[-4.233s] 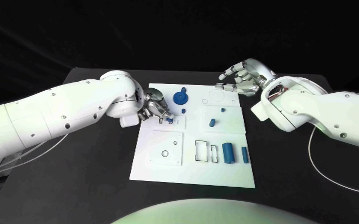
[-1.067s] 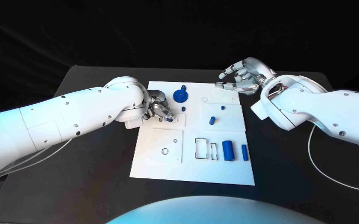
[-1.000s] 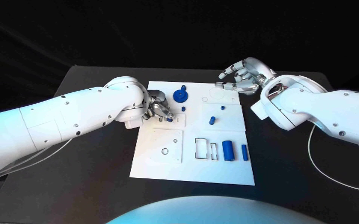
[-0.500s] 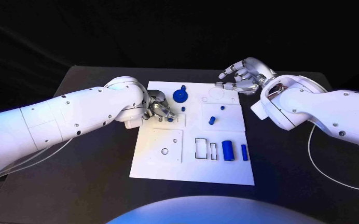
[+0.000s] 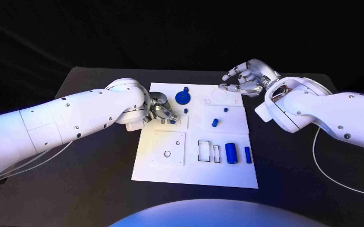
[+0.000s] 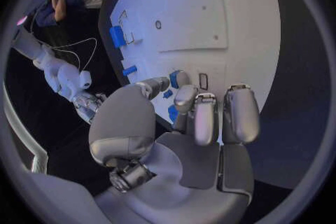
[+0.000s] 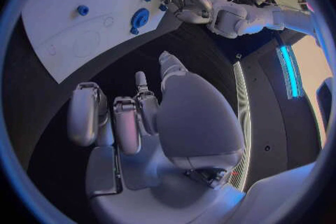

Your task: Assemble the parts on the task board

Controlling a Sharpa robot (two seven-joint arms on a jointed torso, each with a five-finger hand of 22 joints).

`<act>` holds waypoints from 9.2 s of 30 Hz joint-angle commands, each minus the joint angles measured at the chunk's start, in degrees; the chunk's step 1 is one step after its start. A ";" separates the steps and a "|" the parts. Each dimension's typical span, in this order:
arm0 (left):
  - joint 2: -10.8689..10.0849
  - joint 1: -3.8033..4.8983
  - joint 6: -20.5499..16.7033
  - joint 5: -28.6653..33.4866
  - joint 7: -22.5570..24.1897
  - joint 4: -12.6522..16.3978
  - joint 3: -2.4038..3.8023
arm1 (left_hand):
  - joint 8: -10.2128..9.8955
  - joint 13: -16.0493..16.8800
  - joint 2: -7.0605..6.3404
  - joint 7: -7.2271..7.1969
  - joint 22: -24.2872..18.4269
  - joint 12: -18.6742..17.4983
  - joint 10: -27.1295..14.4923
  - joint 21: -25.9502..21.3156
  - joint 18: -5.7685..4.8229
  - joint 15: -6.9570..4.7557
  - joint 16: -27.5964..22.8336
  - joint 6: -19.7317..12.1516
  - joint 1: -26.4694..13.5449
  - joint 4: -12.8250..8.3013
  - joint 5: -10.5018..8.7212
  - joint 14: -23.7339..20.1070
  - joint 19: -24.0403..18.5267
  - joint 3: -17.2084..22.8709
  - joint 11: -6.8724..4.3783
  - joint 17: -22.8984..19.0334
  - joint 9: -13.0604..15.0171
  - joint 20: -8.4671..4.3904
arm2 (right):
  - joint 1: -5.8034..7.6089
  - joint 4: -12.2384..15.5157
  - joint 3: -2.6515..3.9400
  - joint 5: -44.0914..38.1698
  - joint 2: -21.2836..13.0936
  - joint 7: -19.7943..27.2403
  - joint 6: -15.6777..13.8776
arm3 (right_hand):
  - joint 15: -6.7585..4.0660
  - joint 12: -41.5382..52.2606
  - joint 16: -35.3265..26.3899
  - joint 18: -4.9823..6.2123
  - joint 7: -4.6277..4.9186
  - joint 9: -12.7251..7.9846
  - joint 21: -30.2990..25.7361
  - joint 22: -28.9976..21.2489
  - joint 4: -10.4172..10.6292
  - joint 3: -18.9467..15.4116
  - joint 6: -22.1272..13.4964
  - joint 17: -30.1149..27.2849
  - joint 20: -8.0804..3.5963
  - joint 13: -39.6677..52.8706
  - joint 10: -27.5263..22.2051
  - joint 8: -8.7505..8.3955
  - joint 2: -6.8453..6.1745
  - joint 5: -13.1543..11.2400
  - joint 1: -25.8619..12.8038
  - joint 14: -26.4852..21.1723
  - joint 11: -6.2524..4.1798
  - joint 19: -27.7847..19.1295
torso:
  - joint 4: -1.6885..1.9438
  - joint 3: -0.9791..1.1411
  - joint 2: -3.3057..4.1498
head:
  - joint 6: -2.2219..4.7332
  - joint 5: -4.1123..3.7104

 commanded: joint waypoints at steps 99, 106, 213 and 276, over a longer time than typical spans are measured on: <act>6.19 4.09 9.05 -2.81 0.72 -17.14 2.63 | -8.76 -3.67 1.76 3.23 -0.25 -1.55 -3.68 -0.29 -0.45 1.89 0.26 -2.72 6.97 2.72 -5.60 3.52 -0.56 -10.45 2.59 4.72 -5.72 1.55 | -0.41 -0.58 0.01 -0.57 0.48 0.27 0.59 | -0.19 -0.44 -0.43 1.06 -0.06 0.11 -0.44 3.98 -0.12 -0.76 0.14 7.03 -0.01 3.66 -0.28 0.52 0.31 0.16 -1.08 4.31 -0.10 -0.46 | -0.04 -0.07 0.40 | 0.47 1.13; 6.29 4.09 9.05 -2.56 0.73 -17.24 2.62 | -8.73 -3.57 2.07 3.19 -0.23 -1.48 -3.62 -0.28 -0.45 1.86 0.27 -2.61 7.61 2.67 -5.58 3.53 -0.56 -10.27 2.56 4.75 -5.77 1.55 | -0.41 -0.62 0.01 -0.57 0.52 0.28 0.61 | -0.19 -0.44 -0.43 1.06 -0.06 0.11 -0.44 3.98 -0.12 -0.76 0.14 7.03 -0.01 3.66 -0.28 0.52 0.31 0.16 -1.08 4.31 -0.10 -0.46 | -0.01 -0.07 0.35 | 0.36 1.13; -6.29 0.03 -1.65 -3.96 2.52 4.51 2.29 | -3.75 -2.34 -0.17 2.64 1.66 -1.00 -0.90 0.71 -0.73 1.16 0.36 -2.22 13.11 -11.87 -2.92 3.59 0.05 19.51 1.75 4.84 -2.89 1.09 | -1.36 -1.05 0.01 -0.82 0.40 0.34 0.82 | -0.23 -0.56 -0.50 1.10 -0.09 0.17 -0.75 3.85 -0.11 -0.85 0.09 6.91 -0.05 3.52 -0.32 0.67 0.82 0.17 -1.31 4.29 -0.14 -0.51 | 0.22 -0.13 0.06 | -0.19 2.26; -4.18 -0.12 2.96 -3.72 1.34 2.66 0.98 | -3.51 -3.41 -0.79 2.43 1.79 -1.68 -0.91 0.77 -0.76 1.01 0.34 -1.75 12.05 -12.09 -0.97 3.58 0.08 20.01 1.56 4.80 -2.65 0.94 | -1.36 -0.97 0.01 -0.84 0.42 0.41 0.74 | -0.25 -0.50 -0.52 1.10 -0.12 0.20 -0.76 3.87 -0.12 -0.88 0.09 6.90 -0.06 3.57 -0.27 0.75 0.95 0.17 -1.36 4.30 -0.16 -0.47 | 0.28 -0.12 -0.04 | -0.66 2.21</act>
